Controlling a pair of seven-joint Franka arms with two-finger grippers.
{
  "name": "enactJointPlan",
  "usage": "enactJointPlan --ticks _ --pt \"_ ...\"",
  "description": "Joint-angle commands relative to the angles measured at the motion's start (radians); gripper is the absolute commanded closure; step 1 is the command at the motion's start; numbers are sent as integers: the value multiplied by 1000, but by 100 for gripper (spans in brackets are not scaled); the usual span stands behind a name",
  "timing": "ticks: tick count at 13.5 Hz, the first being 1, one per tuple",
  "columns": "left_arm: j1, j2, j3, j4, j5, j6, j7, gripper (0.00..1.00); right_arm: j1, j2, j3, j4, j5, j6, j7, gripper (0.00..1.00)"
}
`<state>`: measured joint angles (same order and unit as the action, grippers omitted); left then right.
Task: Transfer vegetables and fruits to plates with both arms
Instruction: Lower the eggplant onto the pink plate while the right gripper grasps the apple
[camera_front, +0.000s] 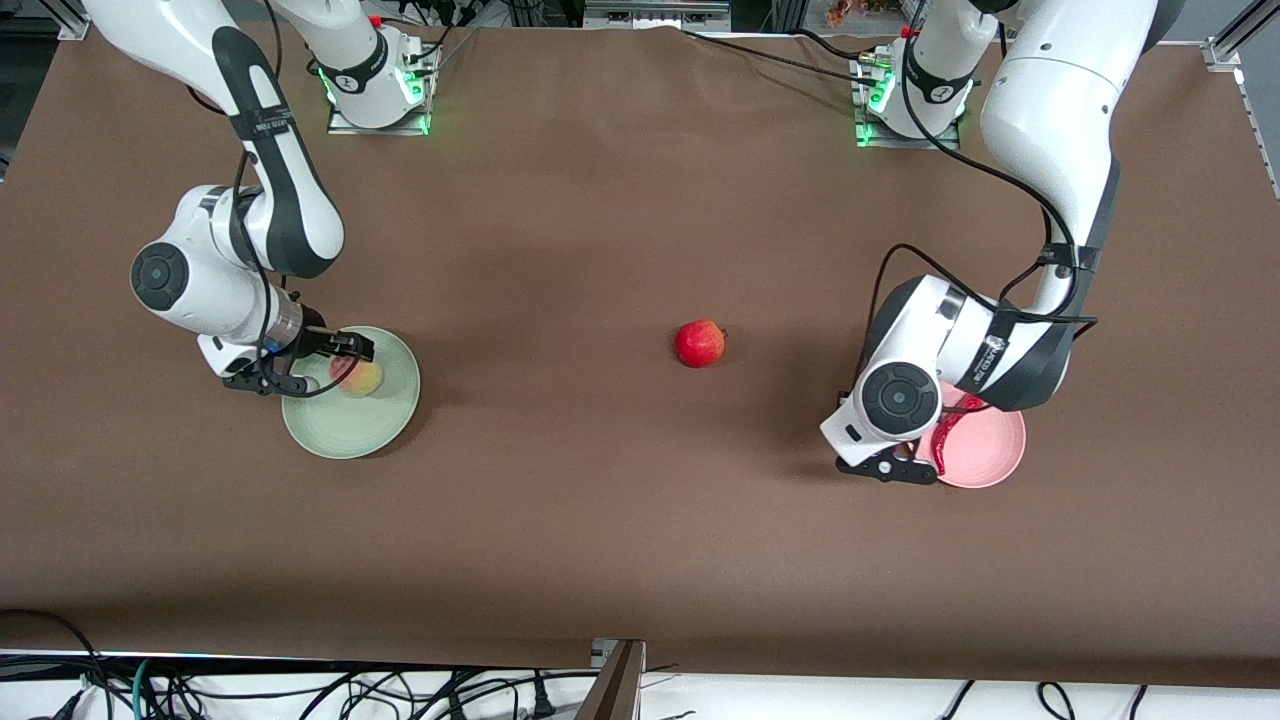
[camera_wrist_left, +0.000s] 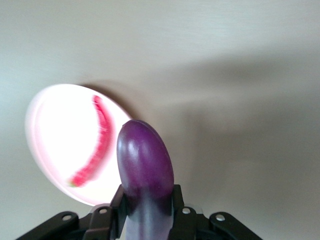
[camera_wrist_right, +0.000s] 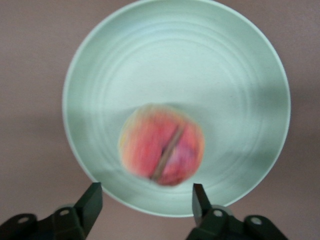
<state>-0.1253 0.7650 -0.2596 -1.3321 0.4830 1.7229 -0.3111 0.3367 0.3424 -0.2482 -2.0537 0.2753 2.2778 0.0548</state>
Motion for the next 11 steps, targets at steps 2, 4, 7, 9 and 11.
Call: enactJointPlan --ticks 2,4,7,9,11 --pt "88 54 10 17 104 -2 202 100 77 -5 4 153 22 -169 198 1" --pt "122 71 10 11 109 52 250 100 171 0 6 184 22 -167 381 1" --pt "150 96 10 10 114 112 285 100 339 123 6 340 25 -158 755 1" --pt "150 103 11 14 109 113 281 31 453 254 6 485 27 -143 1019 1" --pt "157 105 13 19 97 116 282 0 530 392 6 660 28 -107 1259 1"
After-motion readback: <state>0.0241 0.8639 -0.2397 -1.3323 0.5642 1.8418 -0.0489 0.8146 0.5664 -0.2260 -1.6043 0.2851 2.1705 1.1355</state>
